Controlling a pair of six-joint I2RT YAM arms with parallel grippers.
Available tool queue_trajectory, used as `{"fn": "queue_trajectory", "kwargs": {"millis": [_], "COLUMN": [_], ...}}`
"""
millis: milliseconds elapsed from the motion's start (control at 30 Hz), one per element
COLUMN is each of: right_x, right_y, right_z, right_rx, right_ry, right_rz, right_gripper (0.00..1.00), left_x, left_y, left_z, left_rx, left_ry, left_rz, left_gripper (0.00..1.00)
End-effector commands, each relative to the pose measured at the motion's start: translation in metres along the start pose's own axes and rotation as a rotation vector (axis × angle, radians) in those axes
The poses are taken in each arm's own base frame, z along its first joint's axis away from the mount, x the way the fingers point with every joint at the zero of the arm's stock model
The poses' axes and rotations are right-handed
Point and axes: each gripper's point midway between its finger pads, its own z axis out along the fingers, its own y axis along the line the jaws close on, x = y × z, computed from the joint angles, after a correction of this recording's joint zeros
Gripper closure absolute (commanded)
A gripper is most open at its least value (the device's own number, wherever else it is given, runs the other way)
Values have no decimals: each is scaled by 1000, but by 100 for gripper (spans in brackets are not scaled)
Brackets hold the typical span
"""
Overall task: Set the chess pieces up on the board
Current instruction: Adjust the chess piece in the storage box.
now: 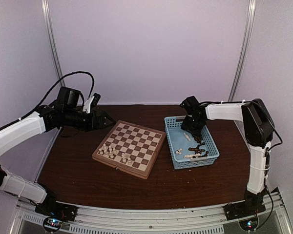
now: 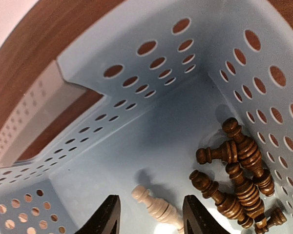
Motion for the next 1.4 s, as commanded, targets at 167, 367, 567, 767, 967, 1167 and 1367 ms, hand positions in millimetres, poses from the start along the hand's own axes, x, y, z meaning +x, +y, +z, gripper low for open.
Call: {"fn": "queue_trajectory", "kwargs": {"millis": [167, 367, 567, 767, 967, 1167, 1367], "right_x": [12, 14, 24, 36, 52, 62, 62], "right_y": [0, -4, 13, 44, 51, 45, 31], "right_z": [22, 17, 3, -25, -46, -63, -69], "right_rx": [20, 8, -132, -389, -468, -496, -444], "right_ry": [57, 48, 75, 163, 281, 331, 331], "right_rz": [-265, -427, -547, -591, -638, -699, -754], "right_gripper": [59, 59, 59, 59, 59, 58, 58], "left_x": [-12, -10, -11, -10, -7, -7, -8], "left_y": [-5, -5, -6, -7, -7, -8, -11], "left_z": [-5, -6, -5, -4, -2, 0, 2], "left_rx": [11, 9, 16, 29, 35, 46, 61], "left_ry": [-30, -24, -24, -15, -10, -6, -2], "left_rz": [20, 18, 15, 9, 2, -3, -5], "left_gripper": [2, 2, 2, 2, 2, 2, 2]}}
